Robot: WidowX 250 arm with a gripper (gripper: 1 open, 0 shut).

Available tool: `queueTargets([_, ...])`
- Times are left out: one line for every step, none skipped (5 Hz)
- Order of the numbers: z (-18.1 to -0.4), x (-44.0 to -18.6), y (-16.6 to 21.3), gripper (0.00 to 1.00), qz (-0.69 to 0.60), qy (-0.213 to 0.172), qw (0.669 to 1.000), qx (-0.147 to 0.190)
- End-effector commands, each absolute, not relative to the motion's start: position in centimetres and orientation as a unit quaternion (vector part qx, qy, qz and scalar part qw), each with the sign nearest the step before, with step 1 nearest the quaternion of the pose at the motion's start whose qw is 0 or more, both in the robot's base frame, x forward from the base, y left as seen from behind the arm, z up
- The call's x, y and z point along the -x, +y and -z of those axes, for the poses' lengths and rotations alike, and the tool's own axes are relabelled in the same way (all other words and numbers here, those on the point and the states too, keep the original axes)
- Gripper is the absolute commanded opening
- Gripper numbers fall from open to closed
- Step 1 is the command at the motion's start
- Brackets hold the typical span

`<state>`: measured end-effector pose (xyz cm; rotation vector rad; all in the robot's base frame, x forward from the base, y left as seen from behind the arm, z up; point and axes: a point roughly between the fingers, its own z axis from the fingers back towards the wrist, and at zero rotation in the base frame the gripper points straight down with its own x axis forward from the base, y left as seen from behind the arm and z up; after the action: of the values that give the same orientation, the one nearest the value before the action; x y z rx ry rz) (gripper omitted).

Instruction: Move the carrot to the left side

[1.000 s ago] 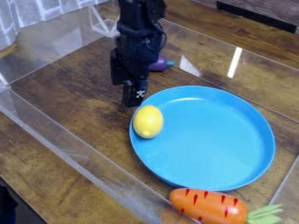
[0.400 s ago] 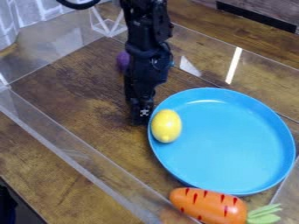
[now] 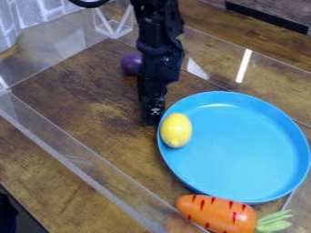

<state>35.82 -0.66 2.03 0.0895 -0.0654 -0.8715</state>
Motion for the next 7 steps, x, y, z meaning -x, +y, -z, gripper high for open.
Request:
queueTargets([-2.4,-36.2,-0.2,1.0,0.404,-0.037,0.913,-0.049])
queueTargets([-2.3,-36.2,-0.2,1.0,0.394,-0.032,0.917,-0.048])
queueTargets([-2.2,-35.8,0.0,0.0,0.388,-0.027,0.92,-0.048])
queueTargets([-2.0,-35.4,0.2,0.0,0.383,-0.022,0.922,-0.049])
queueTargets([-2.0,-35.4,0.6,0.0,0.41,-0.019,0.911,-0.05])
queueTargets([-2.0,-35.3,1.0,0.0,0.436,-0.015,0.898,-0.05])
queueTargets([-2.0,-35.6,1.5,0.0,0.435,-0.01,0.899,-0.051])
